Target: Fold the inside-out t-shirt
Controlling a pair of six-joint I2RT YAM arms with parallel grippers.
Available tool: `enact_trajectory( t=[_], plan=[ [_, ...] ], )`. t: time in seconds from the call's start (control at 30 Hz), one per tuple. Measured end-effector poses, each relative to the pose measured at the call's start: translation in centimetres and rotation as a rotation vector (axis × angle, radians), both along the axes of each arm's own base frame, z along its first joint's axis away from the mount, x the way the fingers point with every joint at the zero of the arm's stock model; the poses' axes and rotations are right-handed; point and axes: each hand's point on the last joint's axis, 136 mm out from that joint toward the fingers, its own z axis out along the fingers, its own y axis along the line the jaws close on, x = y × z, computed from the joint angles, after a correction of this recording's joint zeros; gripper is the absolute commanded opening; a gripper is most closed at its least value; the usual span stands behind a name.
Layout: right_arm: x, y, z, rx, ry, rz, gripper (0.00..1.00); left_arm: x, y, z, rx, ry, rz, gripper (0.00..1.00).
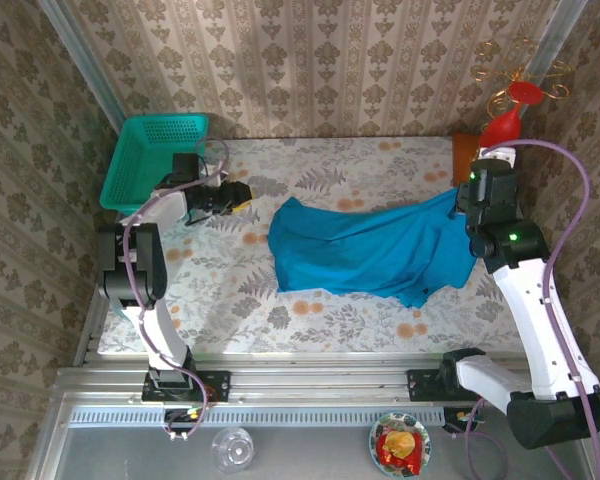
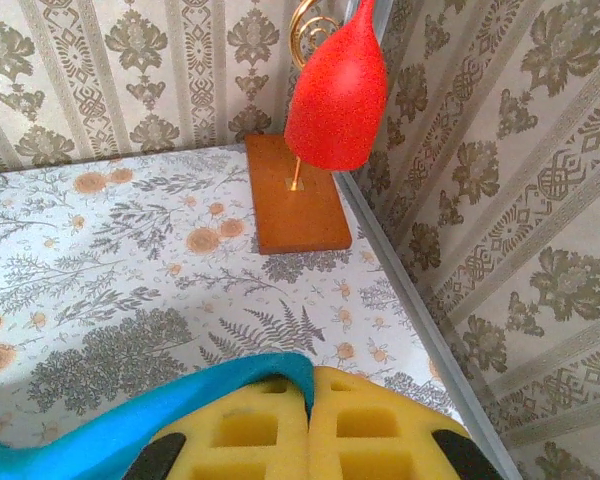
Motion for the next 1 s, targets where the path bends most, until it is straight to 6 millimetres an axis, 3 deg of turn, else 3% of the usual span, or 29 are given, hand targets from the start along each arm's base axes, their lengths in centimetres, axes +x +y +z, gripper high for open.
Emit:
enact_trajectory(
  t=[0.27, 0.53, 0.67, 1.0],
  plan=[
    [0.0, 0.4, -0.9, 0.031, 0.008, 0.012, 0.0, -4.6, -4.3, -4.4, 0.015, 0.093, -0.111, 0.4],
    [-0.2, 0.4, -0.7, 0.04, -0.004, 0.015, 0.0, -5.2, -6.4, -7.0, 0.019, 0.137, -0.149, 0.43],
    [-0.4, 0.4, -0.5, 0.04, -0.009, 0.014, 0.0, -5.3, -6.8, -7.5, 0.041, 0.148, -0.149, 0.53],
    [-0.5, 0.4, -0.6, 0.045, -0.011, 0.011, 0.0, -5.5, -7.5, -8.4, 0.043, 0.181, -0.159, 0.54]
  ],
)
